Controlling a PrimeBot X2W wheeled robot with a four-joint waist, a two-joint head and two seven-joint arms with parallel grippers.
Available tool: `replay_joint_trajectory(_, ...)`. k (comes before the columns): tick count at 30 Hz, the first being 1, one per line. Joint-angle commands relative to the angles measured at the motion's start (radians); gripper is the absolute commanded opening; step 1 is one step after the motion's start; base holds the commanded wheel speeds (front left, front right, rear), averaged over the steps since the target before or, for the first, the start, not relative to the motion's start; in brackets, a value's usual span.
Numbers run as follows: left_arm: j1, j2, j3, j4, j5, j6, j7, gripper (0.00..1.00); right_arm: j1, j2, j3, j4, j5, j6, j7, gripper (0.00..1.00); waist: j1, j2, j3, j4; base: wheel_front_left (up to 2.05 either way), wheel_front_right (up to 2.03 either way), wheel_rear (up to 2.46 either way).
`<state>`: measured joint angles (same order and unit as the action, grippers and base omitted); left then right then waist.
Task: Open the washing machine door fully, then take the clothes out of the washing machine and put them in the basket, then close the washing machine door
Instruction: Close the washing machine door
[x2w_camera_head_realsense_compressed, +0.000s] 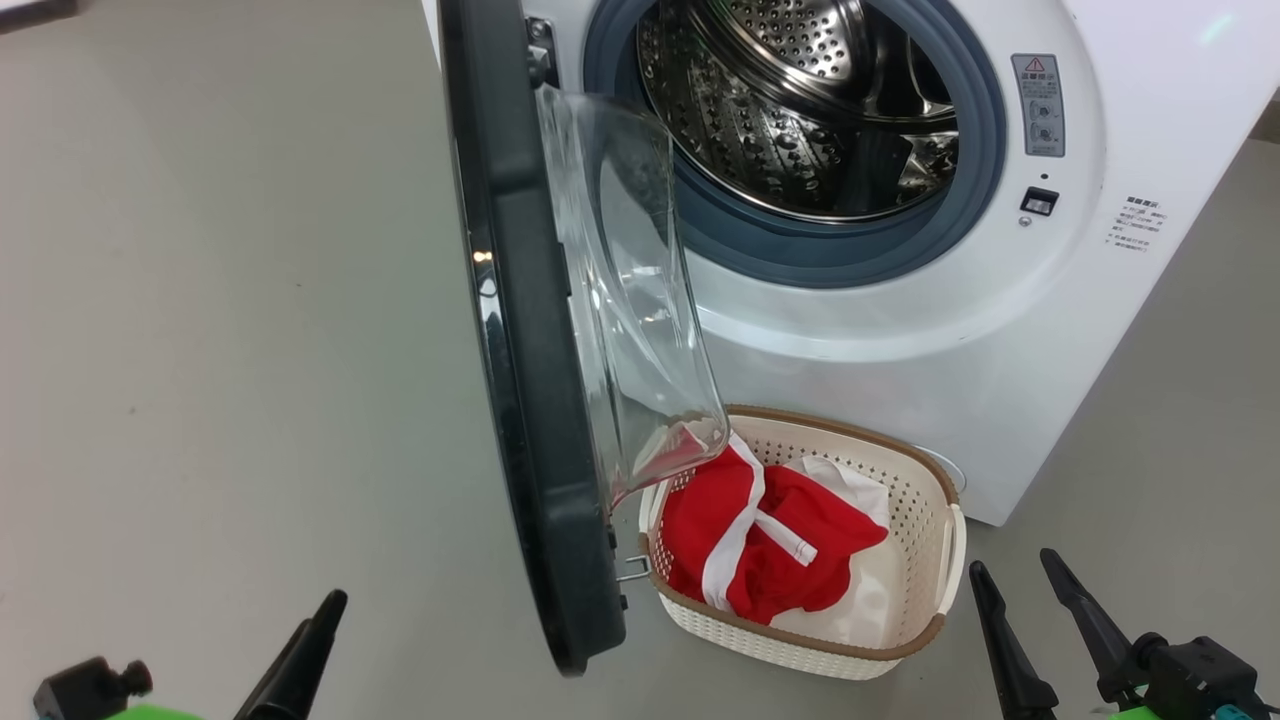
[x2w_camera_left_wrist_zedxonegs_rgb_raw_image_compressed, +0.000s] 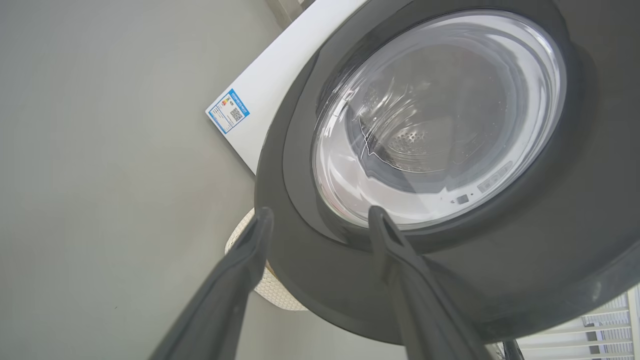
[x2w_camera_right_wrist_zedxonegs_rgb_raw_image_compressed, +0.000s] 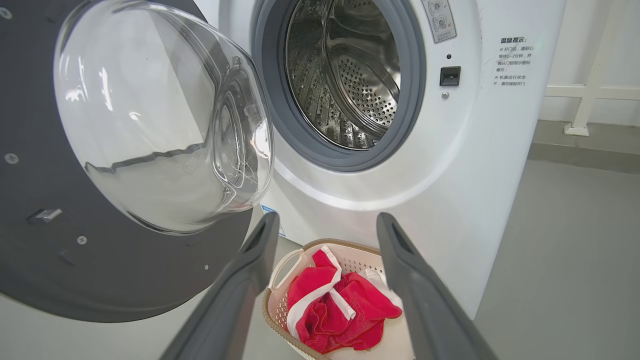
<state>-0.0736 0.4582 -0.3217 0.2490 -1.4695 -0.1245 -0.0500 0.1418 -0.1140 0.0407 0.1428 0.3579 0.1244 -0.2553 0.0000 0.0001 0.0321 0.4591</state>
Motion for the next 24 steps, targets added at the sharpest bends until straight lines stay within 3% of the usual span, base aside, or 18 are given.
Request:
replay_joint_trajectory(1, -0.016, 0.028, 0.035, -0.011, 0.005, -0.006, -0.02, 1.0, -0.008, -0.011, 0.018, -0.023, -0.003, 0.006, -0.006, 1.0, 0.0, -0.0001, -0.001, -0.002, 0.0, 0.0, 0.0)
replay_joint_trajectory(11, -0.008, 0.022, -0.035, 0.063, 0.121, -0.006, -0.182, 1.0, -0.007, -0.012, 0.018, -0.023, -0.001, 0.006, -0.006, 1.0, 0.0, -0.0001, -0.004, -0.017, 0.0, 0.0, 0.0)
replay_joint_trajectory(17, -0.013, 0.002, -0.034, 0.107, 0.24, -0.006, -0.21, 1.0, -0.004, -0.012, 0.01, -0.026, -0.001, 0.006, -0.006, 1.0, 0.0, -0.0001, -0.003, -0.022, 0.0, 0.0, 0.0)
replay_joint_trajectory(24, 0.003, -0.09, 0.105, 0.11, 0.542, -0.006, -0.211, 1.0, -0.004, -0.012, 0.001, -0.03, -0.004, 0.006, -0.006, 1.0, 0.0, -0.0001, 0.002, -0.023, 0.0, 0.0, 0.0)
